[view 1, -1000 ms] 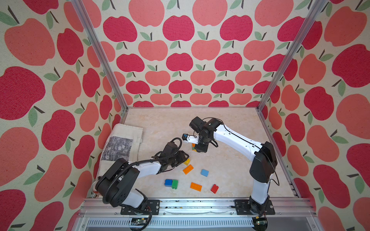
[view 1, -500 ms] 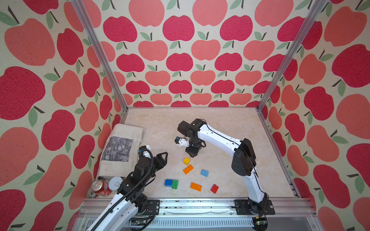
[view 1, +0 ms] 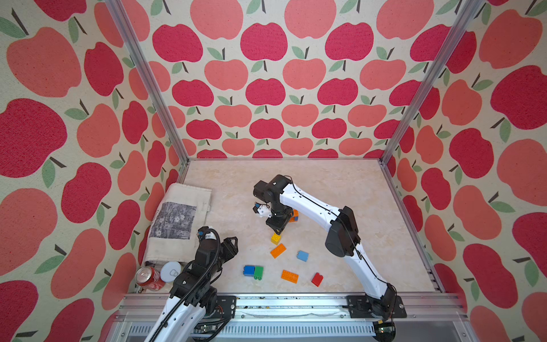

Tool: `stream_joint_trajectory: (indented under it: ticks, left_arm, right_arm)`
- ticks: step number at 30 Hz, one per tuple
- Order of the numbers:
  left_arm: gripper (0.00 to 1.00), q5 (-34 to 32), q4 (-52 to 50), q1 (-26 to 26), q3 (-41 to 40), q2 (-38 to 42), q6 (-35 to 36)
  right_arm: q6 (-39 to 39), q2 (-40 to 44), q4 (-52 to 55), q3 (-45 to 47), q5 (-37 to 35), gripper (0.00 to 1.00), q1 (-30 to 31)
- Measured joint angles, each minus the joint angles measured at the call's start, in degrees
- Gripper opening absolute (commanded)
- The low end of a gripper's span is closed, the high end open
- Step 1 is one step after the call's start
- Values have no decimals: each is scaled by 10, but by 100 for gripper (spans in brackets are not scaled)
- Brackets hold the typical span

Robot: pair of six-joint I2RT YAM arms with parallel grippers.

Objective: Assemble the letter p with lego
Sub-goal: Assemble the lego brick with the lego brick.

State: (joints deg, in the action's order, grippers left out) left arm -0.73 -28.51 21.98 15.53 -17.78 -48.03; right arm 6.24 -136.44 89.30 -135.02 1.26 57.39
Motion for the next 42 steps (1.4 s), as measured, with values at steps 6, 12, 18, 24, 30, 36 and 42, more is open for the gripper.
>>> stream_joint_trajectory:
  ticks: [6,12,18,24,30,36,42]
  left_arm:
    - [63,3,0,-3,-5,-5,0]
    - [63,4,0,-3,-7,-2,0]
    - [63,7,0,-3,-10,-2,0]
    - [63,8,0,-4,-11,-2,0]
    - [63,8,0,-4,-12,3,0]
    - [63,8,0,-4,-14,6,0]
    - [63,8,0,-4,-14,10,0]
  right_arm:
    - [-4,-16,4,-26,13,10,0]
    - [-6,-28,4,-35,19,10,0]
    - [-7,-34,4,-39,23,10,4]
    - [-13,-42,4,-39,23,10,11]
    - [-17,-45,4,-39,23,10,11]
    - [-19,-48,5,-39,23,10,11]
    - [-23,-56,8,-39,21,11,11]
